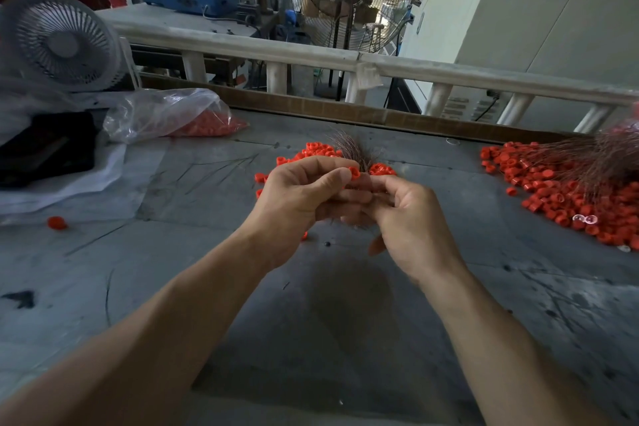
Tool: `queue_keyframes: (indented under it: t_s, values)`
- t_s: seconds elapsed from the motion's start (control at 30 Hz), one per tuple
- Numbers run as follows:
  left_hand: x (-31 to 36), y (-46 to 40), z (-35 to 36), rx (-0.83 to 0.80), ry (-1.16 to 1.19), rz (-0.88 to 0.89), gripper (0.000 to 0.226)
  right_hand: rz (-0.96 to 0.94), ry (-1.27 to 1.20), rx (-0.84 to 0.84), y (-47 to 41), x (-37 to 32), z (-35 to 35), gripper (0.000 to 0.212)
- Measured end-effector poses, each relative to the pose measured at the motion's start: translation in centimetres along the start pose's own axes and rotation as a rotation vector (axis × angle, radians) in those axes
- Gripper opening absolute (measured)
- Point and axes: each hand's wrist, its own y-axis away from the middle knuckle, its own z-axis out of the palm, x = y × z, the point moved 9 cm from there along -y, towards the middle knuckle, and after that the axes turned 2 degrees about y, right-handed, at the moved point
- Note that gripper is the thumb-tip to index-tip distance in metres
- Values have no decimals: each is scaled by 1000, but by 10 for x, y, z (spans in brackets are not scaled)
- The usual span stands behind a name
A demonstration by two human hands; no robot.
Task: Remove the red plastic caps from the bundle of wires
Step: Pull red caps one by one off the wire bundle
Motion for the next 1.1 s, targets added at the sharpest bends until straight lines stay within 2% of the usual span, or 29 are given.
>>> queue_keyframes:
  t_s: [0.1, 0.17, 0.27, 0.33, 0.4, 0.6, 0.73, 0.93, 1.1]
  values:
    - [-1, -2, -4, 16, 50, -25, 26, 10, 20, -4, -5, 2, -5, 20]
    - [-1, -2, -9, 36, 58, -33, 21, -8, 59, 143, -8, 0, -26, 18]
    - [-2, -3, -15, 67, 60, -41, 21, -22, 330, 356, -11, 4, -62, 17]
    - [-3, -3, -17, 86, 57, -44, 19, 42, 453, 352, -15, 17, -70, 19]
    - [-5, -3, -19, 109, 53, -50, 16, 73, 517, 310, -18, 27, -68, 12]
    - [-8, -2, -23, 133, 60, -64, 13, 84, 691, 208, -22, 33, -46, 12]
    - [-8, -2, -22, 130, 62, -68, 14, 65, 800, 204, -24, 30, -41, 14]
    - [-8, -2, -20, 128, 38, -67, 15, -22, 809, 190, -24, 23, -34, 6]
    - [-8, -2, -20, 115, 54, -66, 15, -47, 487, 274, -23, 16, -41, 9]
